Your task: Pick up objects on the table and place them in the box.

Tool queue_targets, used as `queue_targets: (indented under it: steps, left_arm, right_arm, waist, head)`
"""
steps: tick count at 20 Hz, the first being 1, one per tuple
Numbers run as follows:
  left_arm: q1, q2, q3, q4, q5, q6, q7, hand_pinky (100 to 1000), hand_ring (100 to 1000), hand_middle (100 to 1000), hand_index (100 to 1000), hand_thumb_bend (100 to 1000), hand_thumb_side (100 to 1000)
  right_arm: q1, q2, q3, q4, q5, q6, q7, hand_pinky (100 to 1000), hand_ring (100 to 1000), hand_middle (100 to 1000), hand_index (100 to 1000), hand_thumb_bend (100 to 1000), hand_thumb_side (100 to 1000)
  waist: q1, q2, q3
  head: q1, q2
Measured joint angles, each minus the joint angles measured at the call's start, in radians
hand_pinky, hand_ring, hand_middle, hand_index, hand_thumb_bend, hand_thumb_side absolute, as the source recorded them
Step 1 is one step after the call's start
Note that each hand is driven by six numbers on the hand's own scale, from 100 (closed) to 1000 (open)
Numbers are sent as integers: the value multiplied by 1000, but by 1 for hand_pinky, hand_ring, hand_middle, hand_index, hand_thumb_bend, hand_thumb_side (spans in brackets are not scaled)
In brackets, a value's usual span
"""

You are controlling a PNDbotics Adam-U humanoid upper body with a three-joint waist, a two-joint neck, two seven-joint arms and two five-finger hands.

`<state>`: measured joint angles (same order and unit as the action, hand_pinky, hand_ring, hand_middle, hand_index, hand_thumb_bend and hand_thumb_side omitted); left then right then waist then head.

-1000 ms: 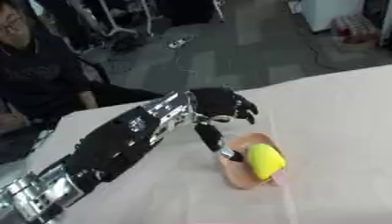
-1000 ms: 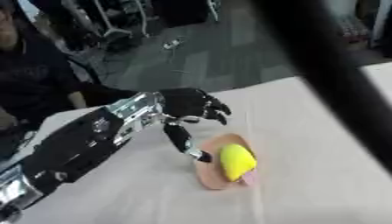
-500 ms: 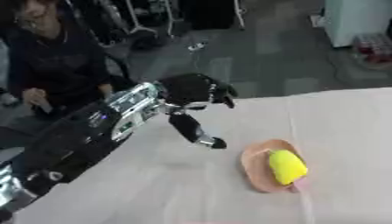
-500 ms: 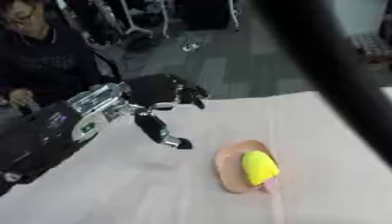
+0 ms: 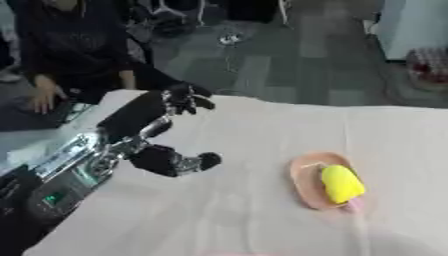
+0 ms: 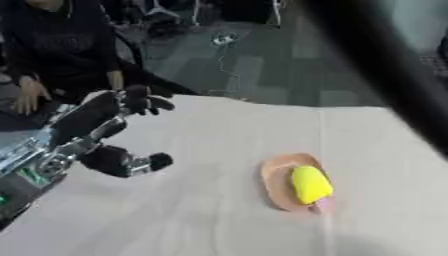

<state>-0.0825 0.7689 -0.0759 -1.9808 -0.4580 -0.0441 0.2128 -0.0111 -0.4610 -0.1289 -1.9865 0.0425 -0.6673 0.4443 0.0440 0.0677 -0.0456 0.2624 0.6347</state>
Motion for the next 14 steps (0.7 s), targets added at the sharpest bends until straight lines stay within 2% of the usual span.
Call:
queue_targets:
  steps: [3, 6, 10, 14]
  left_arm:
    - [1, -137, 32, -1, 44, 0, 88, 502, 550, 763, 864, 476, 899]
    - [-28, -228, 51, -1, 53, -17, 152, 494, 545, 758, 857, 466, 900]
    - [-54, -279, 57, -1, 45, -61, 200, 492, 542, 754, 846, 457, 904]
    - [-62, -297, 52, -1, 43, -102, 224, 487, 534, 746, 833, 442, 912]
  right_arm:
    - [43, 39, 16, 0, 70, -84, -103, 200, 389, 387, 500, 100, 1000]
    - [74, 72, 40, 0, 134, -127, -233, 192, 382, 380, 497, 100, 1000]
    - [101, 98, 74, 0, 230, -140, -384, 193, 382, 381, 496, 100, 1000]
    - [117, 108, 105, 0, 343, -127, -486, 194, 383, 381, 495, 100, 1000]
  waist:
    - [-21, -2, 35]
    - [-31, -2, 62]
    - [-38, -2, 91]
    - [-37, -5, 96]
  head:
    - [-46, 26]
    - [-78, 37]
    - [-105, 39]
    - [-114, 47]
